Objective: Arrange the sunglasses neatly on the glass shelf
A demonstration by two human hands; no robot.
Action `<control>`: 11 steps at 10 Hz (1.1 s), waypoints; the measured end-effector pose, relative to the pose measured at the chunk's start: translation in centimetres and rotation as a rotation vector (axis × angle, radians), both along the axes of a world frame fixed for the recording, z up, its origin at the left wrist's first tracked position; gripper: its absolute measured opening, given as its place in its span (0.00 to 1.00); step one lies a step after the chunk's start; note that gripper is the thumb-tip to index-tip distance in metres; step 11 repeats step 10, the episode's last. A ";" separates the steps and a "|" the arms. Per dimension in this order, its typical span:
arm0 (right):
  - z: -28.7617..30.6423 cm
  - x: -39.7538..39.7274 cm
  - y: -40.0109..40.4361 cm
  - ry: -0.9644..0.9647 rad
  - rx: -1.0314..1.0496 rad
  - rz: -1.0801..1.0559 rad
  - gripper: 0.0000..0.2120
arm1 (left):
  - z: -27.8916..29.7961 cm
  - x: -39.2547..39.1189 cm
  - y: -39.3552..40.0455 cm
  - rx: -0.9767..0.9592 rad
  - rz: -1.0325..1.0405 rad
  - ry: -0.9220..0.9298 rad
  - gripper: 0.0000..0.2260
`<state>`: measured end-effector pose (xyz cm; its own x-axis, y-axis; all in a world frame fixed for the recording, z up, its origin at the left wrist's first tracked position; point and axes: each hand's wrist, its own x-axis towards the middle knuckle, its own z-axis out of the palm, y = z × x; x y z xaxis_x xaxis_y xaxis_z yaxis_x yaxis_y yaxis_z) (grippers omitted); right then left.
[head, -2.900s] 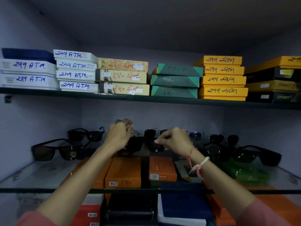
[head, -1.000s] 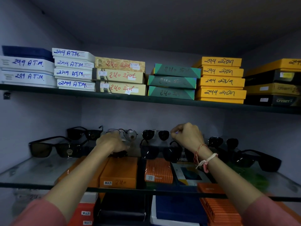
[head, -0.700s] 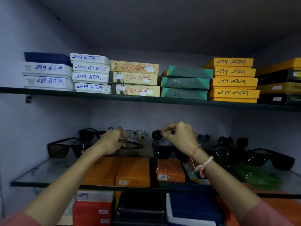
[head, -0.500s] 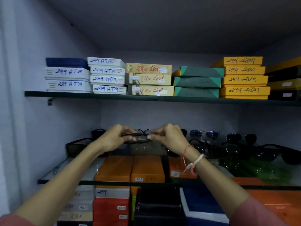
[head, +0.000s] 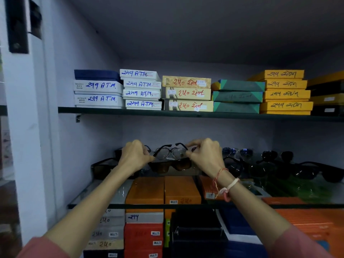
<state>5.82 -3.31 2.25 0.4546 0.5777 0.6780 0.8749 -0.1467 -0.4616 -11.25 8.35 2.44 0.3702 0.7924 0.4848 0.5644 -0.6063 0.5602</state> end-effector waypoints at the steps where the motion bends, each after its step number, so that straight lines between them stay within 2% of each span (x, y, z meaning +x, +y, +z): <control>1: -0.3 0.5 0.7 0.001 -0.070 -0.038 0.08 | 0.4 0.7 0.1 -0.008 0.097 0.106 0.14; 3: -1.2 1.4 3.1 -0.026 -0.286 -0.093 0.13 | 0.2 1.8 0.4 -0.042 0.266 0.257 0.16; 4: -1.1 1.8 3.9 -0.077 -0.321 -0.129 0.13 | 0.3 2.4 0.8 -0.076 0.283 0.297 0.16; 5: -1.1 2.6 4.3 -0.026 -0.350 -0.137 0.12 | 0.5 2.8 0.9 -0.127 0.268 0.347 0.15; 6: -1.0 2.8 3.8 -0.007 -0.372 -0.087 0.14 | 0.5 2.7 0.8 -0.165 0.251 0.365 0.19; 7: -0.2 3.0 1.7 0.032 -0.268 0.036 0.13 | 0.5 2.4 -0.7 -0.039 0.261 0.293 0.26; 8: 0.8 3.2 -2.5 0.069 -0.099 0.127 0.11 | 0.2 2.0 -3.7 0.236 0.144 0.069 0.22; 9: 2.3 4.0 -9.0 0.096 0.052 0.172 0.08 | 0.2 1.3 -7.9 0.594 -0.174 -0.219 0.13; 10: 4.3 4.6 -16.4 0.155 0.248 0.276 0.06 | 1.0 2.4 -11.5 1.016 -0.241 -0.347 0.09; 11: 4.3 4.6 -16.4 0.155 0.248 0.276 0.06 | 1.0 2.4 -11.5 1.016 -0.241 -0.347 0.09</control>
